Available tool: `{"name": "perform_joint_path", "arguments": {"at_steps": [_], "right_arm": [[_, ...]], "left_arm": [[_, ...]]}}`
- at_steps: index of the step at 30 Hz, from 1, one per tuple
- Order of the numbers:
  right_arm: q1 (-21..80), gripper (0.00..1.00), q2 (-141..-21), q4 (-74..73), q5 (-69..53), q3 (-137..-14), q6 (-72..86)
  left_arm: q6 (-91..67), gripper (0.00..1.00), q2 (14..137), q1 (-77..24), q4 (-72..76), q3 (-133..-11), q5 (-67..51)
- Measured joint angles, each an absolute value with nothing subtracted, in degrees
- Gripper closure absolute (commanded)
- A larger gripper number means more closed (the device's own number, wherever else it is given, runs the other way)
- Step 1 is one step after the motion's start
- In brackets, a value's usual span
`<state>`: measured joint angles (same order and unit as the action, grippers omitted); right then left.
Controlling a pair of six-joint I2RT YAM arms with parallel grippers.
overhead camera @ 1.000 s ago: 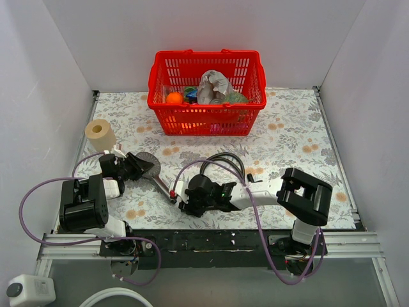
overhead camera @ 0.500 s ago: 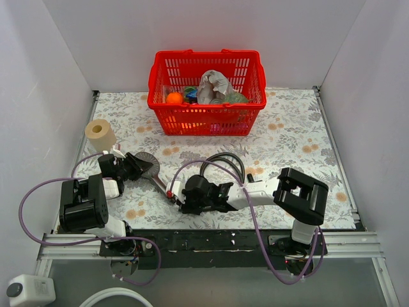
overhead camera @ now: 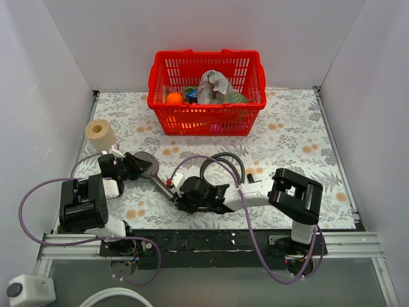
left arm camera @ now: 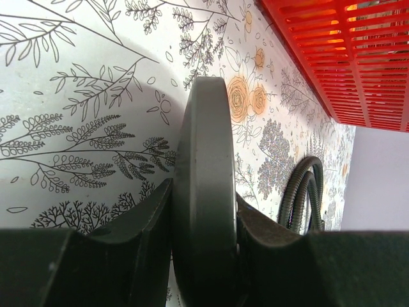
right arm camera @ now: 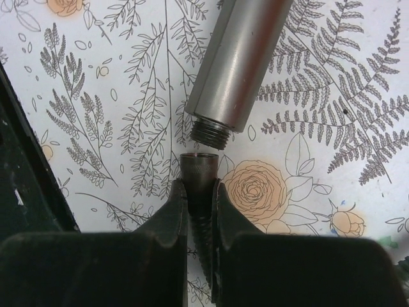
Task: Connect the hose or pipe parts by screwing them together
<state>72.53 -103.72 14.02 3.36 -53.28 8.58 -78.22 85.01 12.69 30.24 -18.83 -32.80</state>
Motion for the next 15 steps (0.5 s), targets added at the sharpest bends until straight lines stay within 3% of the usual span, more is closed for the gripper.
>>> {"name": "perform_joint_path", "arguments": {"at_steps": [15], "right_arm": [[73.82, 0.99, -103.11, 15.88, 10.76, -51.79, 18.09]], "left_arm": [[-78.43, 1.00, 84.82, 12.69, 30.22, -18.83, -31.68]]}}
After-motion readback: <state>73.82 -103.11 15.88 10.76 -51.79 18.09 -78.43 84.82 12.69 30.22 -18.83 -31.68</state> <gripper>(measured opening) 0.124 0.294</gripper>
